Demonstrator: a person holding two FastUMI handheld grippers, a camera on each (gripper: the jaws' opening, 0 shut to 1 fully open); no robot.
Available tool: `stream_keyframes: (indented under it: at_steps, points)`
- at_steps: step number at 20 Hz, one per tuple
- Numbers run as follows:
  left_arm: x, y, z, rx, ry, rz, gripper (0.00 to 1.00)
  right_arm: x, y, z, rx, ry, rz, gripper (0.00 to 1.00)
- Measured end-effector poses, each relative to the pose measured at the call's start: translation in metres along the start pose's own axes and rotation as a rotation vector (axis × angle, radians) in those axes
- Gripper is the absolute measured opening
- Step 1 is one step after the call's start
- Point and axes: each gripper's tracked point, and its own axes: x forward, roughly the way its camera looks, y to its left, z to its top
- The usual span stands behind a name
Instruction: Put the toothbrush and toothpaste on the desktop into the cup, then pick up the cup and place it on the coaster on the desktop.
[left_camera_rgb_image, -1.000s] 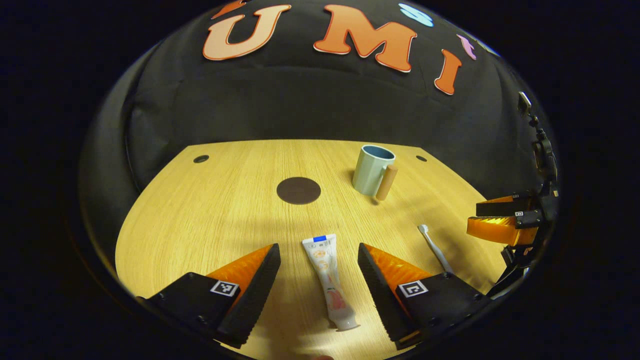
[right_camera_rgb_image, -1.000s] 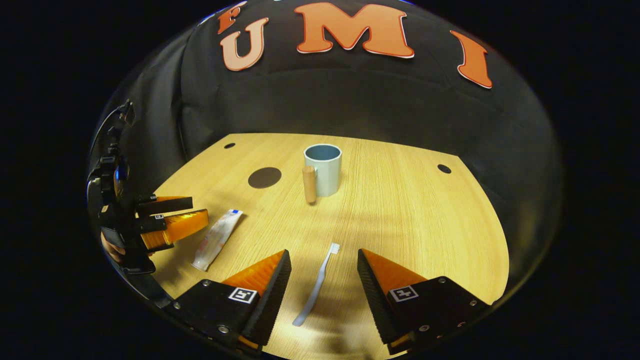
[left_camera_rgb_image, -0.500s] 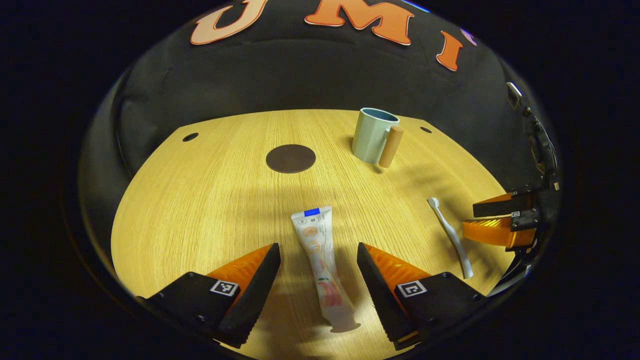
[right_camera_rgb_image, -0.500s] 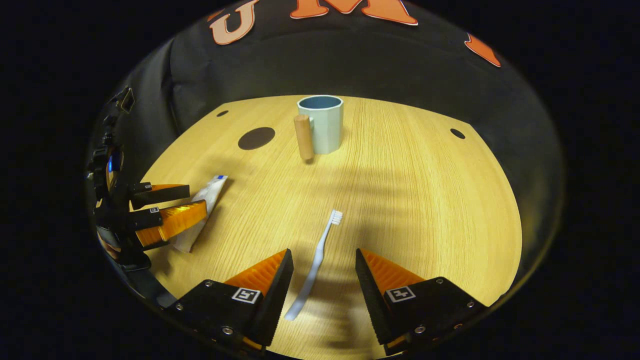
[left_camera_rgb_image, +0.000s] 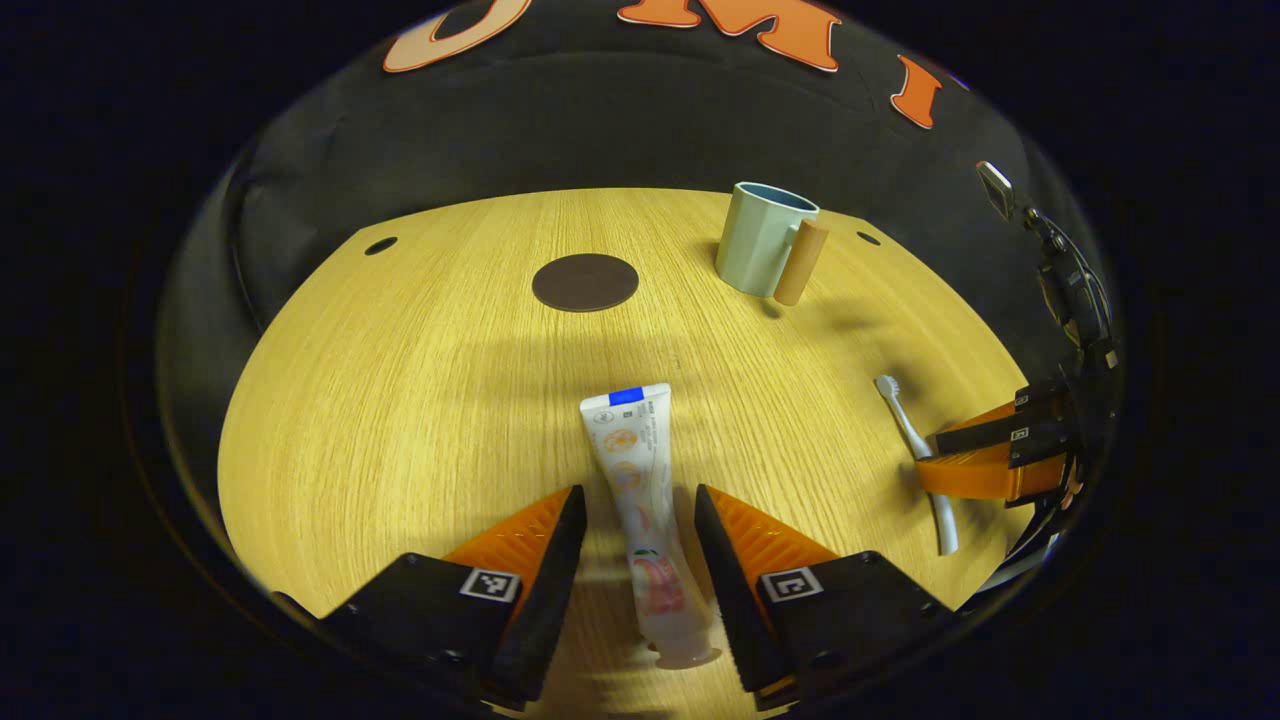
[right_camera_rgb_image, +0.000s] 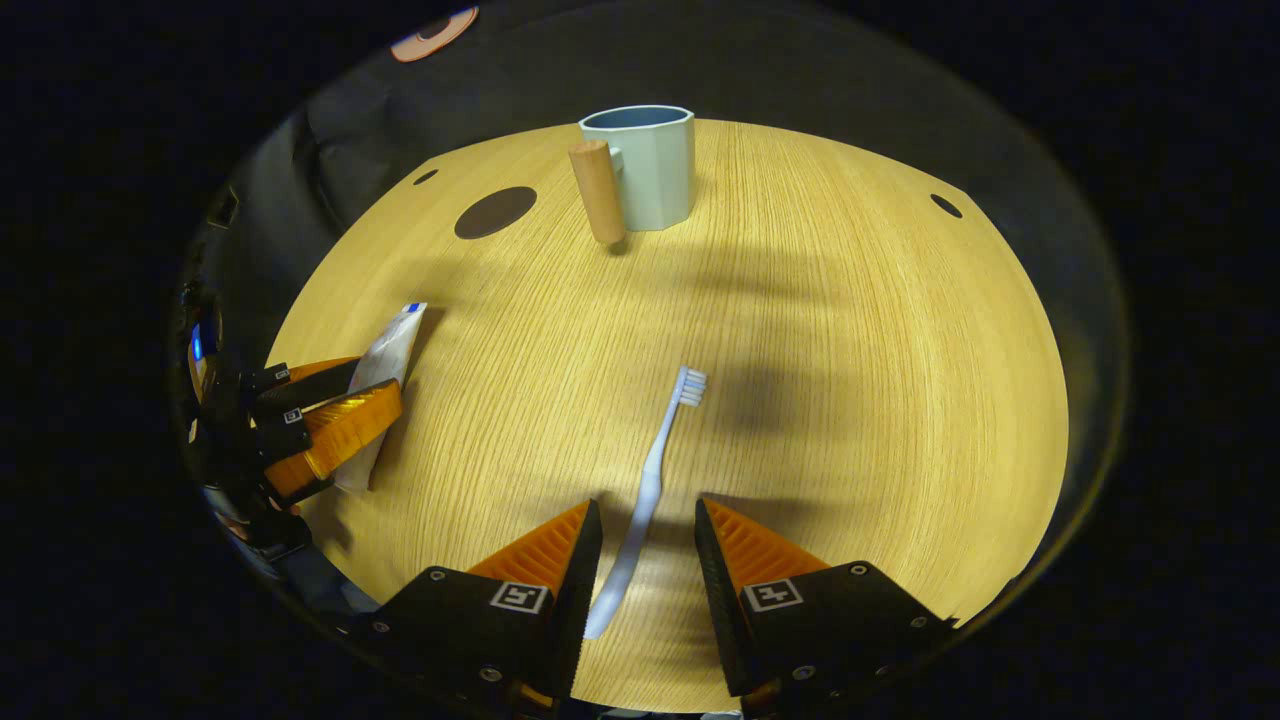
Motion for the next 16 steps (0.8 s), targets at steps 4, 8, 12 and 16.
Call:
stream_keyframes:
  at_steps: [4, 8, 12, 16]
  points:
    - [0.012, -0.002, -0.001, 0.019, 0.035, 0.034, 0.46, 0.005, -0.007, 0.002, -0.031, 0.034, -0.056, 0.3]
    - [0.022, 0.001, 0.019, -0.006, 0.025, 0.047, 0.32, 0.002, 0.0, 0.005, 0.011, 0.034, -0.011, 0.09]
    - [0.022, 0.003, 0.023, -0.005, 0.01, 0.033, 0.23, 0.0, 0.005, 0.014, 0.03, 0.007, 0.026, 0.05]
    - [0.02, 0.004, 0.027, -0.011, -0.007, 0.02, 0.2, -0.011, 0.01, 0.03, 0.022, -0.057, 0.042, 0.05]
